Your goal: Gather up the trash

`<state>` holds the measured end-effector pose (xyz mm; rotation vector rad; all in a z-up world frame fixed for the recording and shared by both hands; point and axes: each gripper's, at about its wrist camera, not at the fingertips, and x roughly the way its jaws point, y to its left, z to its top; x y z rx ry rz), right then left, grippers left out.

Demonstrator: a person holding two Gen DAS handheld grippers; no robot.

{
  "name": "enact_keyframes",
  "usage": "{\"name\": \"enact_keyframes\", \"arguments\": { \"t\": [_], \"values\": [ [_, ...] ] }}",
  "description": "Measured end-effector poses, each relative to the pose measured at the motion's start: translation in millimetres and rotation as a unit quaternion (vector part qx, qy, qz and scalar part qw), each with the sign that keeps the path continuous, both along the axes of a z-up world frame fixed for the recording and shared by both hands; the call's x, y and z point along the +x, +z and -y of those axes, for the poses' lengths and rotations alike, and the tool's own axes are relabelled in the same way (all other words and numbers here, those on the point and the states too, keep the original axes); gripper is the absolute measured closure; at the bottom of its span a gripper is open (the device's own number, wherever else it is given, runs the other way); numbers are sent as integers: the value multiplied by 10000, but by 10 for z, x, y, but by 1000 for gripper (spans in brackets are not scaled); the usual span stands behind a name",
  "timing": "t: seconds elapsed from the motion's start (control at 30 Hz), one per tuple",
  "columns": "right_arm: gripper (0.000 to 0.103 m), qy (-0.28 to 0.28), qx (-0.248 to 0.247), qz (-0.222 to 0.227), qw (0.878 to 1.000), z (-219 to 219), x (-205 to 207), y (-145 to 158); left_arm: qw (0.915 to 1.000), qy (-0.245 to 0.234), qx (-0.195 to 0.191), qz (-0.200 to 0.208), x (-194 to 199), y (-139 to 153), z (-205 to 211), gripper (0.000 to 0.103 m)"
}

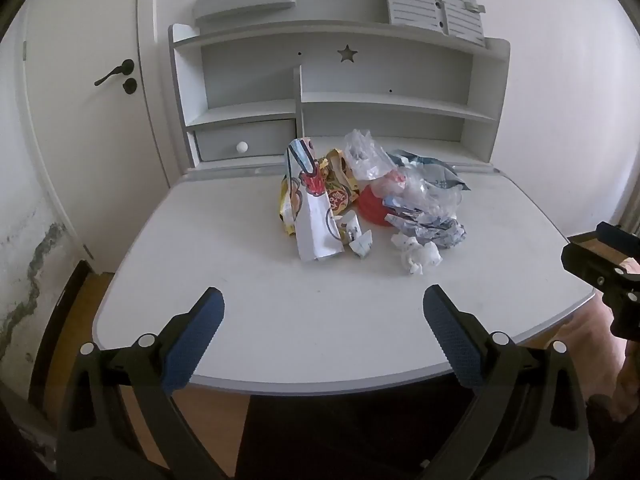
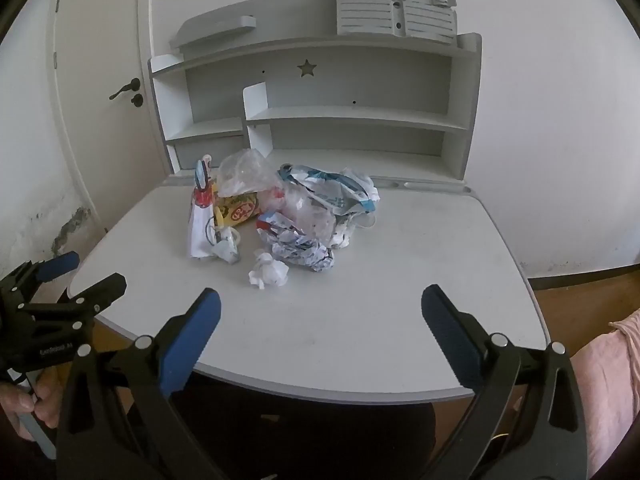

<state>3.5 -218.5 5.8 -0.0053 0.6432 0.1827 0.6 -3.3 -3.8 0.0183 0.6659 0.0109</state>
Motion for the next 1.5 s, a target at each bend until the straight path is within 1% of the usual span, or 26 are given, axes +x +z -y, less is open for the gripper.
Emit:
{"name": "enact_keyframes", "arguments": {
  "t": [1.5],
  "values": [
    [6, 44, -42, -48, 10000, -20, 7, -43, 10000, -20, -19, -37, 20, -35, 10, 6]
  ]
}}
